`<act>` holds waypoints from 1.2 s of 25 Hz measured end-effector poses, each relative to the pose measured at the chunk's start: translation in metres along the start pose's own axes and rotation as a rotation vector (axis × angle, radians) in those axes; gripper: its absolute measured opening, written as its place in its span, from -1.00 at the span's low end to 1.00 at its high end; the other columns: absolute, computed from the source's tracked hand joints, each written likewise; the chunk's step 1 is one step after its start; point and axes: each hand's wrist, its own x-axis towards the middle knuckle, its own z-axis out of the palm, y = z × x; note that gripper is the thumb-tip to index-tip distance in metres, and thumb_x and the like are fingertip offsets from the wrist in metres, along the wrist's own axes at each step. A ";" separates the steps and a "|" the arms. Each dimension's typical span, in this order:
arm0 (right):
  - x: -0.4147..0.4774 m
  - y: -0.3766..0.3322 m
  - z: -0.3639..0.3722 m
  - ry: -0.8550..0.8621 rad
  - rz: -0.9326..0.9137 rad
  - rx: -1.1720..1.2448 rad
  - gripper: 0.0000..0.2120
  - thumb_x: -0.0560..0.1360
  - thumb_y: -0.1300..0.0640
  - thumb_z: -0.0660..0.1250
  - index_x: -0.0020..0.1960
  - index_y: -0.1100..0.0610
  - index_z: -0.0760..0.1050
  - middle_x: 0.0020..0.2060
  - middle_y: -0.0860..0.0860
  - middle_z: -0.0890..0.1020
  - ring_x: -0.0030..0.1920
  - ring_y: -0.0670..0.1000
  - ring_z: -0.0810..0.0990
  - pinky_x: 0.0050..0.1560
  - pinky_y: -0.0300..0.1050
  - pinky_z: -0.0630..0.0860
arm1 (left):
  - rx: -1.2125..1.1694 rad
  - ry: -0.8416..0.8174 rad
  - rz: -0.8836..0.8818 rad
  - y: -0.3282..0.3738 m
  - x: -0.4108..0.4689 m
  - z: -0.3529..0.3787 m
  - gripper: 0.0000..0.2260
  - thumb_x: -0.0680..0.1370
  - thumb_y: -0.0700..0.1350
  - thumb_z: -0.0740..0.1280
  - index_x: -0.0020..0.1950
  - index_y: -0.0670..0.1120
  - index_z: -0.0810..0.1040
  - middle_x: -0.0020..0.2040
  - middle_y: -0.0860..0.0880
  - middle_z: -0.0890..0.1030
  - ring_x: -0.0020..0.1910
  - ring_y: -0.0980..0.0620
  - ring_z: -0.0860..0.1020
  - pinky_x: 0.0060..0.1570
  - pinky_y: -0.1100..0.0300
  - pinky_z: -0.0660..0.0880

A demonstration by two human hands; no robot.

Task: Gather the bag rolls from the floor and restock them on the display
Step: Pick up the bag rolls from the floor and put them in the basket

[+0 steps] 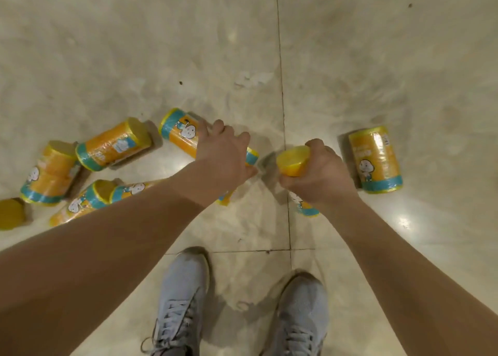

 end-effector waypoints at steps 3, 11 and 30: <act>-0.023 0.008 -0.030 0.057 -0.104 0.042 -0.35 0.34 -0.07 0.56 0.32 0.04 0.36 0.06 -0.04 0.49 0.02 0.03 0.51 -0.05 -0.08 0.46 | -0.045 -0.075 -0.023 0.005 0.009 -0.002 -0.34 0.47 0.28 0.39 0.46 0.00 0.32 0.34 -0.12 0.45 0.44 -0.17 0.32 0.50 -0.28 -0.01; -0.128 -0.069 -0.176 0.137 -0.265 0.251 -0.44 0.33 0.02 0.59 0.21 -0.13 0.38 0.02 -0.13 0.59 -0.01 -0.06 0.59 -0.01 -0.03 0.57 | -0.893 0.249 -0.059 -0.057 -0.133 -0.132 -0.28 0.25 -0.17 0.62 0.35 -0.10 0.42 0.19 -0.02 0.35 0.17 0.06 0.37 0.03 0.37 0.27; -0.605 -0.441 -0.587 0.386 -0.938 0.084 -0.26 0.26 -0.26 0.59 0.35 -0.17 0.39 0.05 -0.24 0.55 0.00 -0.17 0.55 0.02 -0.13 0.56 | -1.158 0.910 0.127 -0.280 -0.696 -0.619 -0.24 0.14 0.24 0.64 0.32 0.35 0.49 0.22 0.20 0.60 0.13 0.15 0.63 0.16 -0.01 0.59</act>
